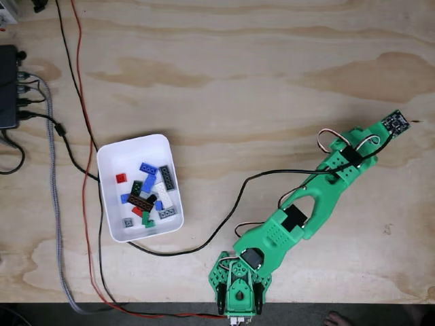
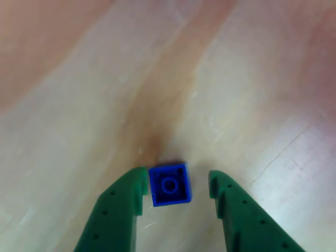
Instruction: Put all lego bricks in the bin.
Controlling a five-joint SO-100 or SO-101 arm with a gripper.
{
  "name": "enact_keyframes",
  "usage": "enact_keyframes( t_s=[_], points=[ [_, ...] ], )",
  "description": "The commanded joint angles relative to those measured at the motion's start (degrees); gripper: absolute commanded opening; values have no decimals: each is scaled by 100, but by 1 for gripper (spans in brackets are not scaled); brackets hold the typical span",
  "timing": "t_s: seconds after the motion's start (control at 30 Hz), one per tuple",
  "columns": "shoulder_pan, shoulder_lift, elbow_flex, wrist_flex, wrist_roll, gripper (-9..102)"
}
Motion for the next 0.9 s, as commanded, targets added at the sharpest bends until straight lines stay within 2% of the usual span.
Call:
enact_keyframes(
  t_s=[0.0, 0.13, 0.37, 0.5, 0.63, 0.77, 0.87],
  points=[
    [-26, 158, -290, -141, -123, 17],
    [0, 70, -264, -211, -202, 20],
    [0, -70, -53, -413, -439, 15],
    [-53, 9, 26, -422, -325, 0],
    [-299, 686, 334, -299, 88, 0],
    [-1248, 2215, 694, 1011, 940, 0],
    [-2804, 3604, 1020, 2531, 2004, 0]
  ],
)
